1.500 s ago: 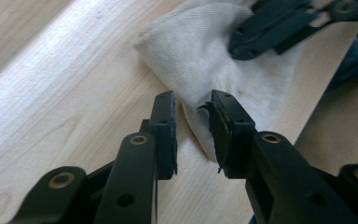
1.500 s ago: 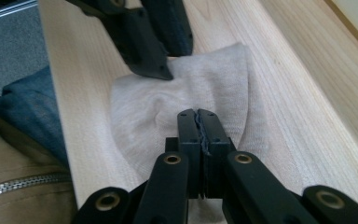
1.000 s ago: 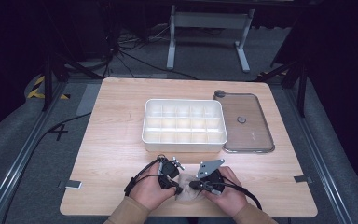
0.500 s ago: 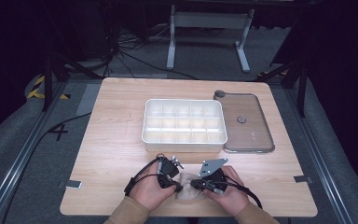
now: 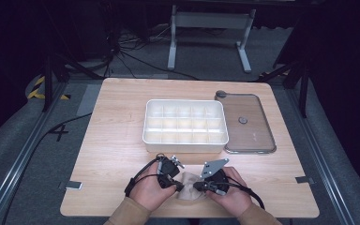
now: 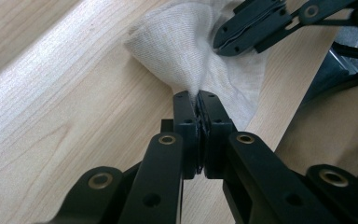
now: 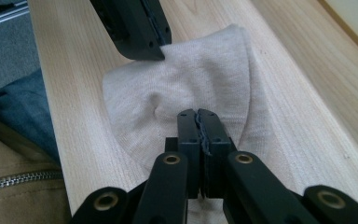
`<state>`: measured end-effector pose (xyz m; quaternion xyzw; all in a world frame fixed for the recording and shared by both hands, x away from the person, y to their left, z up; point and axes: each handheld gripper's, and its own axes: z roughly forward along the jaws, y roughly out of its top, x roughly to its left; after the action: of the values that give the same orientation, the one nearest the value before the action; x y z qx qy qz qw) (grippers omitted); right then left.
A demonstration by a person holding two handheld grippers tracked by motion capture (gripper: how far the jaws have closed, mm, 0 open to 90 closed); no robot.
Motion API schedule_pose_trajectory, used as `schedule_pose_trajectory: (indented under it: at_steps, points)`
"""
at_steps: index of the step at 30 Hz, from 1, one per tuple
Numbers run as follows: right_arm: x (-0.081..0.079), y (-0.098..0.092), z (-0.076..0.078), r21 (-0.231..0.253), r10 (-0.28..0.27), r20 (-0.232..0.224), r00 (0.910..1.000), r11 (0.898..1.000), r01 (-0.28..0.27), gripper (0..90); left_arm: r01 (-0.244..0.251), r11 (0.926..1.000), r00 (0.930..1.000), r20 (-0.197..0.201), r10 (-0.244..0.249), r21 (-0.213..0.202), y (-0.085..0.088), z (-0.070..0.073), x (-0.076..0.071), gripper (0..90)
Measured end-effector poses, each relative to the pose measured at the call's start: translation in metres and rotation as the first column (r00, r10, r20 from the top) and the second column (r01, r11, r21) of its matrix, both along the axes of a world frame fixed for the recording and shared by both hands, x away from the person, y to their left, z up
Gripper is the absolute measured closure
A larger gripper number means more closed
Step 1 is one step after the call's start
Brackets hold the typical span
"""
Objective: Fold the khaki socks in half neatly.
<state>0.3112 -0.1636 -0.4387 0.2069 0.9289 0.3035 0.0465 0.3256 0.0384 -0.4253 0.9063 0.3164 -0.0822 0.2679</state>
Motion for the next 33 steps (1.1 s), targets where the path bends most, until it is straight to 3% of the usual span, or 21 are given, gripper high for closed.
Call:
schedule_pose_trajectory:
  at_steps: [13,21,27,33]
  points:
    - [-0.002,0.007,-0.006,0.015,0.02,0.02,0.9996,1.0,-0.021,89.7,0.015,0.999,0.9992,0.039,-0.013,-0.042,-0.002,0.005,-0.002,87.9]
    - [-0.004,0.012,-0.008,0.041,0.041,0.045,0.9981,0.998,-0.043,89.6,0.021,0.9985,0.9992,0.035,-0.019,-0.052,-0.003,0.006,-0.004,87.9]
    - [-0.003,0.005,-0.001,0.059,0.039,0.036,0.9986,0.997,-0.041,89.6,0.013,0.9991,0.9996,0.027,-0.012,-0.041,0.001,0.007,-0.002,87.8]
    - [0.0,-0.013,0.011,0.075,-0.001,0.036,0.9994,0.997,-0.002,89.4,-0.004,0.9993,0.9999,0.016,0.005,-0.037,0.004,0.008,0.001,87.7]
